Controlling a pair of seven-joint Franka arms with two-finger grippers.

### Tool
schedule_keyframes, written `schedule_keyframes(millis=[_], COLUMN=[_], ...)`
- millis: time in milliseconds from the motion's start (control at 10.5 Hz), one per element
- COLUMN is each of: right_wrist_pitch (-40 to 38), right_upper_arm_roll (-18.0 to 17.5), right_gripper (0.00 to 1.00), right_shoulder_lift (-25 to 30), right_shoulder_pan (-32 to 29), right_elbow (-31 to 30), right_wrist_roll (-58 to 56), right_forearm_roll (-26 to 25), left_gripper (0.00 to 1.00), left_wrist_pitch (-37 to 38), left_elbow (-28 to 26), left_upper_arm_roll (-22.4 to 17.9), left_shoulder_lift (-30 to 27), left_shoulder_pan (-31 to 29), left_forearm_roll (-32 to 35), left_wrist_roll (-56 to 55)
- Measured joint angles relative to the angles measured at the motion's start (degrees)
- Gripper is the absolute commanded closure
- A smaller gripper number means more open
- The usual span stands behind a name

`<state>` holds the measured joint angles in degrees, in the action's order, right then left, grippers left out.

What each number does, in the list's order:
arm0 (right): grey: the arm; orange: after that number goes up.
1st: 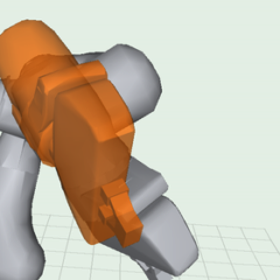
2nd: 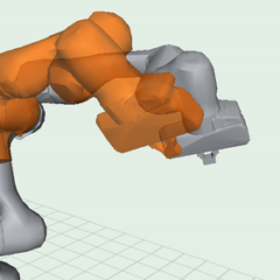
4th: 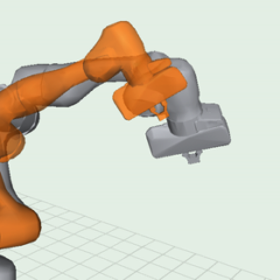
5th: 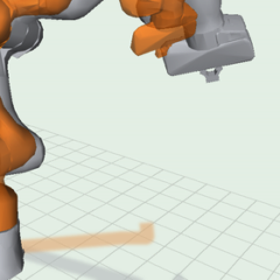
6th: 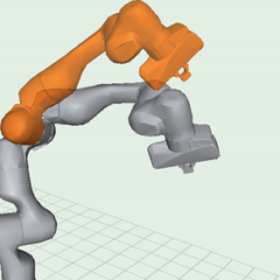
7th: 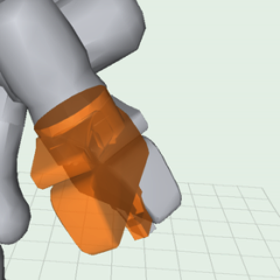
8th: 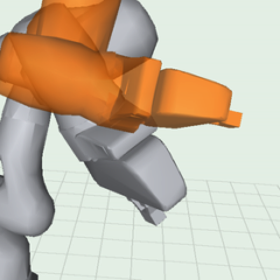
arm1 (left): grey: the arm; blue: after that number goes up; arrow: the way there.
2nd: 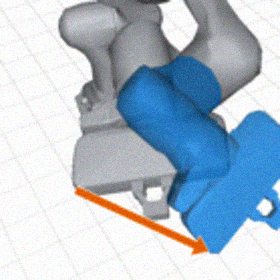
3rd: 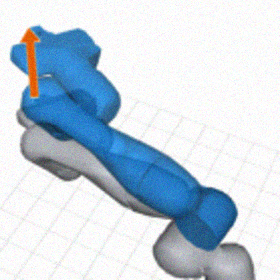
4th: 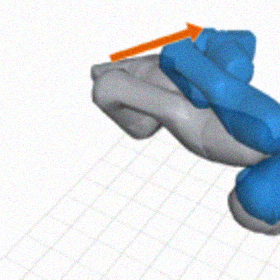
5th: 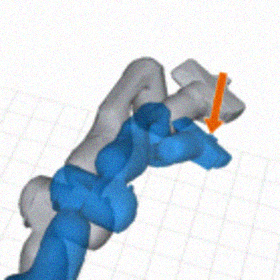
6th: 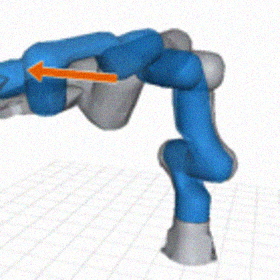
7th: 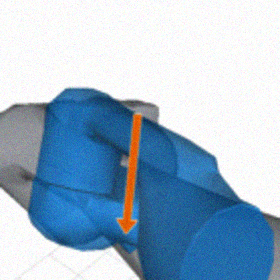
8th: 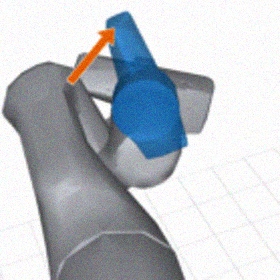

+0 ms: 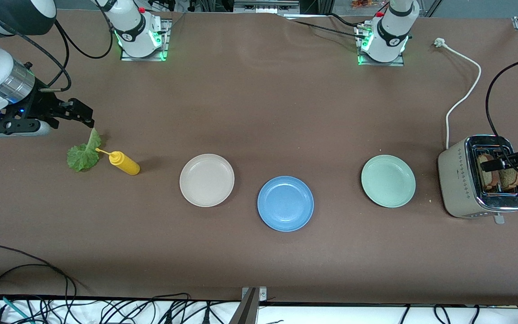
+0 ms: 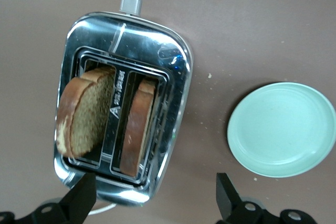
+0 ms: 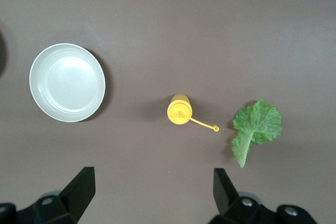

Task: Make sandwich in blue plate with both arms
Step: 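Lower the left gripper and grasp the bread slice in the toaster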

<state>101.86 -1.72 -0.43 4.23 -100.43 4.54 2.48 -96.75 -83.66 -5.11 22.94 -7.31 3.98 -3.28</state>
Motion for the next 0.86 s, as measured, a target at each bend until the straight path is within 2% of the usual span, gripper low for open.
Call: schedule_keyframes(millis=[570, 666, 856], right_wrist_pitch=[0.00, 0.00, 0.00], right_upper_arm_roll=[0.00, 0.00, 0.00], right_gripper=[0.00, 0.00, 0.00], right_shoulder_lift=[0.00, -0.01, -0.01], right_shoulder_pan=[0.00, 0.00, 0.00], right_elbow=[-0.01, -0.01, -0.01], right_wrist_roll=[0.00, 0.00, 0.00], right_forearm_roll=[0.00, 0.00, 0.00], left_gripper=[0.00, 0.06, 0.28], left_wrist_pitch=[-3.16, -3.28, -3.29], left_elbow=[0.03, 0.03, 0.04], left_upper_arm_roll=[0.03, 0.02, 0.02], left_shoulder_lift=[5.08, 5.54, 5.87], left_shoulder_pan=[-1.32, -1.77, -2.49], left_forearm_roll=[0.00, 0.00, 0.00], left_wrist_roll=[8.50, 9.60, 11.13])
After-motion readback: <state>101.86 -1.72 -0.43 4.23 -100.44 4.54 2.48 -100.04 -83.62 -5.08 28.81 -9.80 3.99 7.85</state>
